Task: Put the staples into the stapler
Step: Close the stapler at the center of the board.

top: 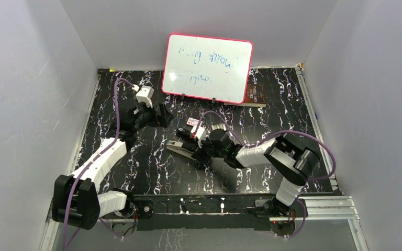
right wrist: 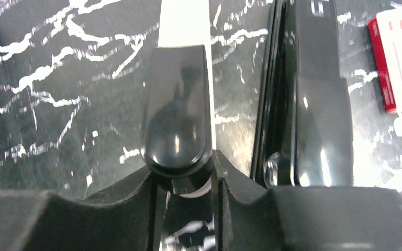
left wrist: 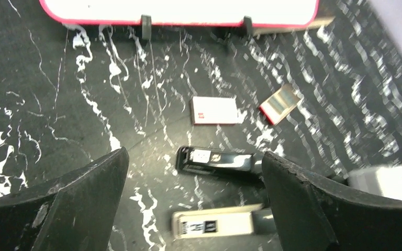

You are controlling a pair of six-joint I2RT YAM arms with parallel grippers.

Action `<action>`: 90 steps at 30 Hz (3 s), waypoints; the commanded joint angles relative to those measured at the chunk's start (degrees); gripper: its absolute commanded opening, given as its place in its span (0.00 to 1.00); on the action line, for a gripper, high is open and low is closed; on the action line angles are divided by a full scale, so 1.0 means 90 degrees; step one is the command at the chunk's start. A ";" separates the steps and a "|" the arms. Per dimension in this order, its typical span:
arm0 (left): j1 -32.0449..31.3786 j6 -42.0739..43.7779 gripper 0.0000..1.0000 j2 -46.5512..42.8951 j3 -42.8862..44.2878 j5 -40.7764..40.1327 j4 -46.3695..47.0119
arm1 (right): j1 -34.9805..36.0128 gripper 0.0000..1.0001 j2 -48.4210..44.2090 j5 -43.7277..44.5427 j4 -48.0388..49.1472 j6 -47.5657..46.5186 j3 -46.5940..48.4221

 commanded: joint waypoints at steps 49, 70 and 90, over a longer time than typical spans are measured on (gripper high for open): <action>-0.1227 0.5821 0.41 0.1574 -0.0202 0.1666 -0.2863 | -0.0544 0.64 -0.3725 -0.0084 -0.1668 0.1204 -0.1427; -0.1630 0.1794 0.00 -0.0150 -0.1004 -0.0073 -0.1935 | -0.0533 0.64 -0.3362 0.1622 0.0100 0.5957 -0.1482; -0.3223 -0.1058 0.00 0.0341 -0.1288 -0.1492 -0.1282 | -0.0033 0.71 -0.1859 0.1716 0.0253 0.7886 -0.0908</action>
